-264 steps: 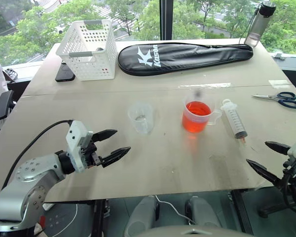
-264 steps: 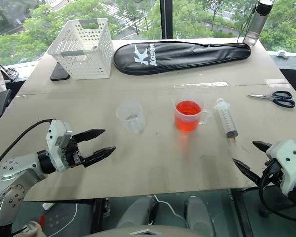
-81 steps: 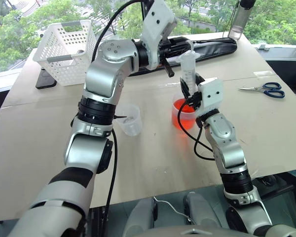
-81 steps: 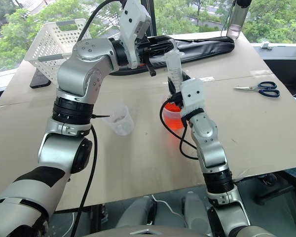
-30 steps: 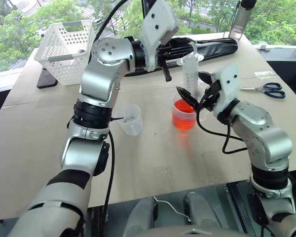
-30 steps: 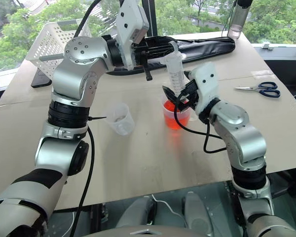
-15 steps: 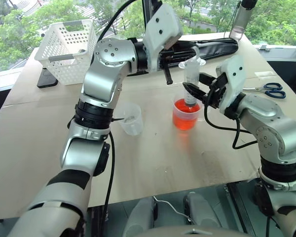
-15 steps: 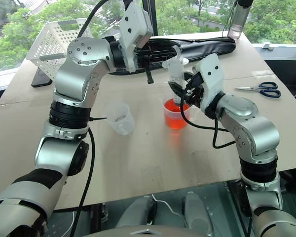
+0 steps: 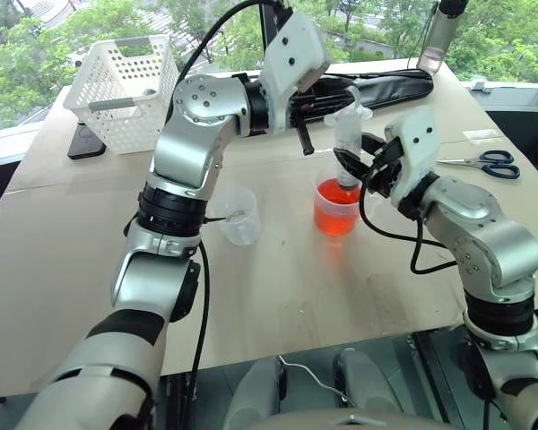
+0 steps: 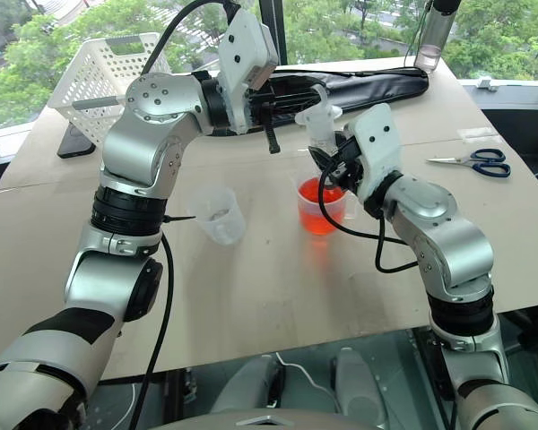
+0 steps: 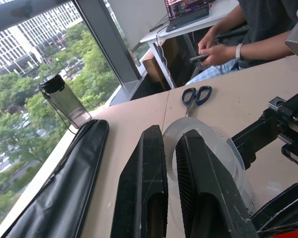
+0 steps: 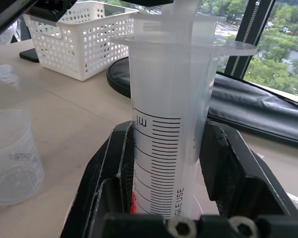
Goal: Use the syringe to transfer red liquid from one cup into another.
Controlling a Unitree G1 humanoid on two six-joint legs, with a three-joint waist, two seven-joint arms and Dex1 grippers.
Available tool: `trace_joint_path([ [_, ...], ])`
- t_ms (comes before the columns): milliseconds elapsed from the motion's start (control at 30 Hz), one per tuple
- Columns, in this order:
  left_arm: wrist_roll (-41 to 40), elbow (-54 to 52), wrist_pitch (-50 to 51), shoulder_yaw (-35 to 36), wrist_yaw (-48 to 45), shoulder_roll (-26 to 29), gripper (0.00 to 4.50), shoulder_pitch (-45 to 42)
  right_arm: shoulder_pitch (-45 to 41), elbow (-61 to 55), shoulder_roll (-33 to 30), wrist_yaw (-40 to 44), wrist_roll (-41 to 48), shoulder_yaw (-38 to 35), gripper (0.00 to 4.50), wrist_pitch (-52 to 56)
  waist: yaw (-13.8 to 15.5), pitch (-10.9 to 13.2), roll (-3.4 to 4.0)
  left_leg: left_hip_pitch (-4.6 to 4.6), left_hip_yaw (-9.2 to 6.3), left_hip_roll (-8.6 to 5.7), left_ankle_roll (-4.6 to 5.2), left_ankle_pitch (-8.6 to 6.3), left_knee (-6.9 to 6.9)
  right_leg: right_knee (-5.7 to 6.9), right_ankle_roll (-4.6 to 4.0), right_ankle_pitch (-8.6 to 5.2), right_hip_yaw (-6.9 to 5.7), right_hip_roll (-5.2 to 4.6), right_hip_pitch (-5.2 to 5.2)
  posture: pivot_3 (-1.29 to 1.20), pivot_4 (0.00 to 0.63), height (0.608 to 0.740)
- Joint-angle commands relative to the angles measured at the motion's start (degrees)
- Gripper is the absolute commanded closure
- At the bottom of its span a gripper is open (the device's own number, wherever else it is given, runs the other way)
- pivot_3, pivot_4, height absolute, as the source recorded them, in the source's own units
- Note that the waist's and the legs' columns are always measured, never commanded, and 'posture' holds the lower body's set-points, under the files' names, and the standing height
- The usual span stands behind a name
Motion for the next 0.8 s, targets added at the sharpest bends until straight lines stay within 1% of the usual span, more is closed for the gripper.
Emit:
trace_joint_path([
  [33, -1.03, -2.64, -0.25, 1.56, 0.78, -0.42, 4.50, -0.92, -0.23, -3.55, 0.30, -0.45, 0.14, 1.56, 3.02, 0.55, -0.01, 0.00, 0.00, 0.00, 0.00, 0.00, 0.00, 0.00, 0.00, 0.00, 0.00, 0.00, 0.00, 0.00, 0.00, 0.00, 0.150, 0.740],
  [533, -0.33, 0.28, -1.37, 2.38, 0.80, 0.15, 4.50, -2.91, 3.05, -4.41, 0.63, -0.19, 0.16, 3.29, 3.03, 0.29, 0.03, 0.00, 0.00, -0.01, 0.00, -0.01, 0.00, 0.00, 0.01, 0.00, 0.00, 0.00, -0.01, 0.00, 0.00, 0.00, 0.150, 0.740],
  [800, 0.42, 5.16, -4.29, 2.90, 0.36, 0.73, 4.50, -6.10, 3.99, -4.58, 1.05, -0.13, -0.30, 3.99, 3.03, -0.09, 0.11, 0.00, 0.00, -0.02, -0.01, -0.02, 0.00, 0.00, 0.03, 0.00, 0.01, 0.00, -0.03, 0.01, 0.00, 0.00, 0.150, 0.740],
])
